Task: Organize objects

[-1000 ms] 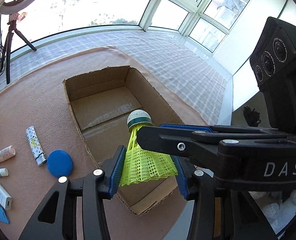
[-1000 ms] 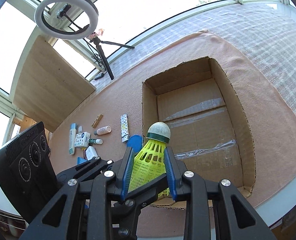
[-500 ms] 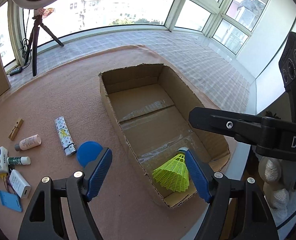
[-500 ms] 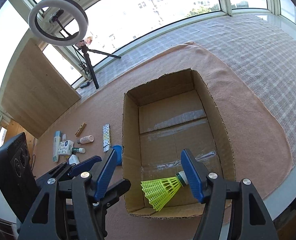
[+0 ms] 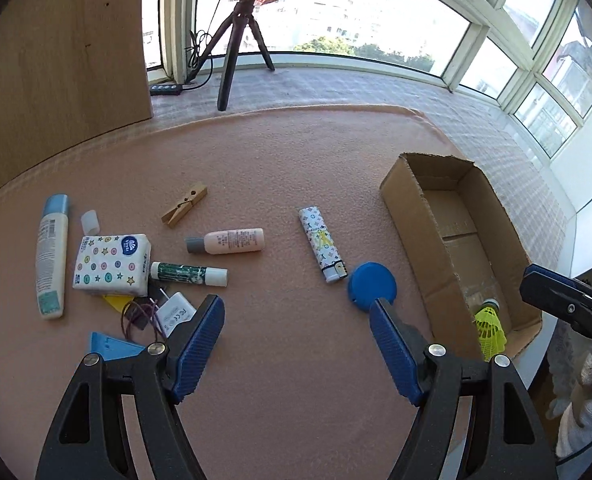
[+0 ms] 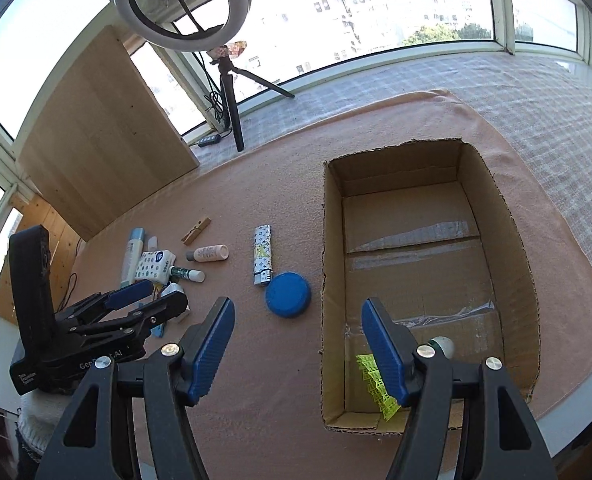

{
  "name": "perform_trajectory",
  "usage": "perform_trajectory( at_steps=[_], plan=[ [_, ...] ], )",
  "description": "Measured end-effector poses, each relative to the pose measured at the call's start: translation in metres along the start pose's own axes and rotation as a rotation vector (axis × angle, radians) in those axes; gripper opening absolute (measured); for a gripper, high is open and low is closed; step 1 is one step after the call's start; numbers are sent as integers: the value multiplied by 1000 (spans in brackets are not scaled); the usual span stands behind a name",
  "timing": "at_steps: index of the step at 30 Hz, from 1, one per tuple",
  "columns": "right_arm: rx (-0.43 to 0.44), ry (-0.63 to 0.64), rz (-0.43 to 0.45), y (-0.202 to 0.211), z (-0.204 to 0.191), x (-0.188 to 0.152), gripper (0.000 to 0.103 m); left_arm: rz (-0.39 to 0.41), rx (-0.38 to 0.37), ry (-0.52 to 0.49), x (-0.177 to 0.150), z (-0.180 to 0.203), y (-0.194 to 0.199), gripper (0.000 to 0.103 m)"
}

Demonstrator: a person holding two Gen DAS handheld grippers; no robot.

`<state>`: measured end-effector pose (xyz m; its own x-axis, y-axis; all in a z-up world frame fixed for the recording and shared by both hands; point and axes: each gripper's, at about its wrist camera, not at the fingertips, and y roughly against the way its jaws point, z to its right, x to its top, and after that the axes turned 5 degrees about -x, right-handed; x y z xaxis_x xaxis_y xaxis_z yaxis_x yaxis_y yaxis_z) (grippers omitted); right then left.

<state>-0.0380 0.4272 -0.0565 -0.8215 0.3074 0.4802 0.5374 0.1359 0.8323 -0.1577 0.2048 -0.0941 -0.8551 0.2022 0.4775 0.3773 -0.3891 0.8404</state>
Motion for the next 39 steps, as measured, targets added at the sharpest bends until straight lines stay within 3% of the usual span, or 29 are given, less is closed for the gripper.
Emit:
perform_trajectory(
  at_steps=[8, 15, 19, 23, 27, 32, 39],
  plan=[
    [20, 15, -39, -19, -29, -14, 62, -9, 176, 79, 23, -97, 9, 78],
    [6, -4, -58, -23, -40, -29, 62, -56, 186, 127, 52, -140, -13, 77],
    [-11, -25, -46, -17, -37, -32, 62, -97, 169, 148, 61, -151, -34, 77],
    [-35, -40, -43, -14, -34, -36, 62, -127, 202, 137, 67, -160, -49, 75],
    [-52, -53, -51, -15, -32, -41, 62, -173, 203, 118, 64, -159, -64, 64],
    [-60, -45, -60, -18, -36, -42, 62, -170, 157, 80, 58, -152, -54, 58],
    [-34, 17, -73, -25, -62, -41, 62, -165, 105, 53, 21, -136, -34, 57]
  ],
)
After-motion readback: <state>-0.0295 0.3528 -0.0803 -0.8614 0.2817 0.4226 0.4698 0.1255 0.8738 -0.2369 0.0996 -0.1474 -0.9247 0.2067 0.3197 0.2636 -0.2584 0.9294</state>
